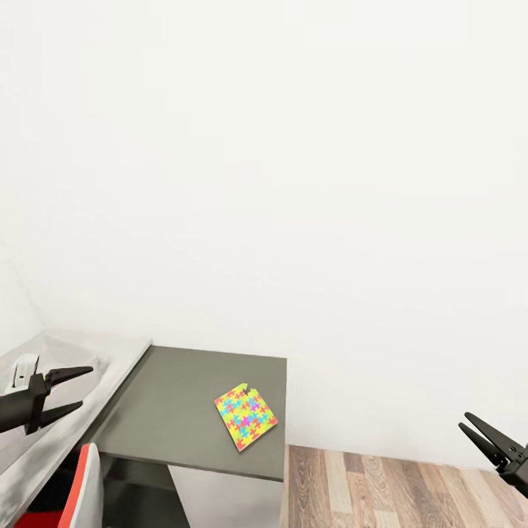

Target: Put all the toys in the child's room - the three board games (two on the bed and one on the table), the two jigsaw puzzles on the table, and the tennis ball on the table - inside the toy box on the table in the child's room.

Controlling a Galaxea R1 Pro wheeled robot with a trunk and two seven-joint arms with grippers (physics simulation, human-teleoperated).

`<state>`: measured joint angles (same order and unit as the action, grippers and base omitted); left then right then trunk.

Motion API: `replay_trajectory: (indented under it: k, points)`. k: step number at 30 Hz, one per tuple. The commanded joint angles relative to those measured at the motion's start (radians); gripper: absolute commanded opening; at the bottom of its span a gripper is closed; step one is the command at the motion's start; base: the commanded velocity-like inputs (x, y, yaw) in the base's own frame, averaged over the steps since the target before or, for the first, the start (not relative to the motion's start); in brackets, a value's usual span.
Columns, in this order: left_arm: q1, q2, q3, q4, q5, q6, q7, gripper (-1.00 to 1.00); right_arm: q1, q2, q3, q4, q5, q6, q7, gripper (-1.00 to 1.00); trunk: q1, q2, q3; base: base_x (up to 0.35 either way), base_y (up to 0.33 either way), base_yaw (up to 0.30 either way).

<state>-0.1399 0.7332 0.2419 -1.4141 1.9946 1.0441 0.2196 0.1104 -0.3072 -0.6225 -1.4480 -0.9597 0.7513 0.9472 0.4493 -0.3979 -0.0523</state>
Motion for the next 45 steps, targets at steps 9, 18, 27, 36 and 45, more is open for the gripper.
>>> replay_trajectory:
  k: [9, 18, 27, 36, 45]
  points:
    - [-0.001, 0.000, 0.001, 0.000, 0.010, 0.003, 0.010, 1.00, -0.001, -0.004, -0.001, 0.006, -0.005, 0.006, -0.001, 1.00, 0.001, -0.002, 0.004, 0.000, 0.000, -0.260]
    - [-0.001, 0.000, -0.005, 0.000, 0.010, 0.003, 0.011, 1.00, -0.003, -0.004, -0.002, 0.007, -0.006, 0.007, -0.002, 1.00, 0.001, -0.002, 0.008, 0.000, 0.000, -0.275]
    - [-0.012, -0.010, -0.005, 0.002, -0.165, 0.003, 0.013, 1.00, -0.007, -0.006, 0.003, 0.017, -0.003, 0.007, -0.017, 1.00, 0.001, -0.002, 0.009, 0.000, 0.000, -0.278]
    - [-0.158, -0.017, -0.056, 0.012, -0.364, 0.002, 0.027, 1.00, -0.009, 0.000, 0.010, 0.011, -0.004, 0.007, -0.174, 1.00, 0.001, -0.002, 0.009, 0.000, 0.000, -0.256]
    - [-0.428, -0.125, -0.183, 0.072, -0.599, -0.004, 0.125, 1.00, -0.024, 0.001, 0.098, 0.001, -0.003, 0.004, -0.326, 1.00, 0.001, -0.002, 0.009, 0.000, 0.000, -0.041]
